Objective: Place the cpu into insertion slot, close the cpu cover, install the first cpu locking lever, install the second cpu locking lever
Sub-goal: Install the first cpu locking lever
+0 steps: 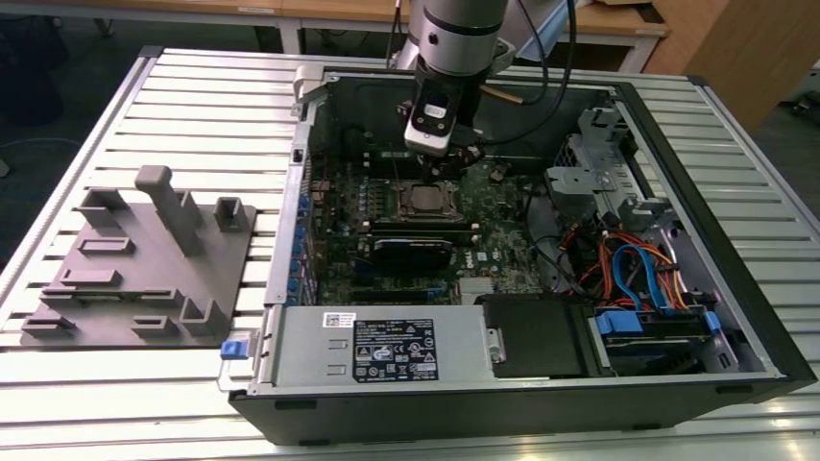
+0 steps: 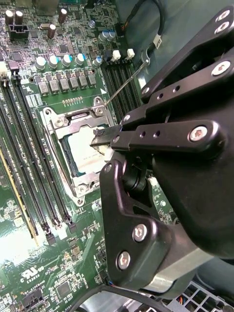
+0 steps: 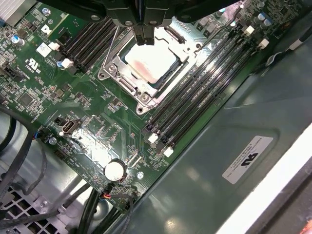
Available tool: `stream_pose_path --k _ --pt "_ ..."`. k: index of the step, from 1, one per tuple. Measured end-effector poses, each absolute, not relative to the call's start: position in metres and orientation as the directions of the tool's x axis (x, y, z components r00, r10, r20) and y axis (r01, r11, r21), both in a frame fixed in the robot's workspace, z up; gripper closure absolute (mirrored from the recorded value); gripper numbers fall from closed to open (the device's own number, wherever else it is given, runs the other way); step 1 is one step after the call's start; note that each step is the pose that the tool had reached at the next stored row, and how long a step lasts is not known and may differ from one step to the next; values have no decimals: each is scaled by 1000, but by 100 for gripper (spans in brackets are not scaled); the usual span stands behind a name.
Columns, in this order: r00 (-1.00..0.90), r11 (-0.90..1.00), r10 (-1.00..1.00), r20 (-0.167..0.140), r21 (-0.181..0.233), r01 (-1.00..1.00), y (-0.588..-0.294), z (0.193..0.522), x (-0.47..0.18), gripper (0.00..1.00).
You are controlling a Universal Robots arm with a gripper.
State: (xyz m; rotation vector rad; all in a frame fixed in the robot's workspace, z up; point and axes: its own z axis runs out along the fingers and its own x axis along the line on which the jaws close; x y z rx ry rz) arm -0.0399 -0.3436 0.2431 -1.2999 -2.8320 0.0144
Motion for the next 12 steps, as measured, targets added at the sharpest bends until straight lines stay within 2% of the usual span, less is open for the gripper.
stream_pose_path --k 12 --pt "-673 674 739 19 -19 739 -344 243 -40 90"
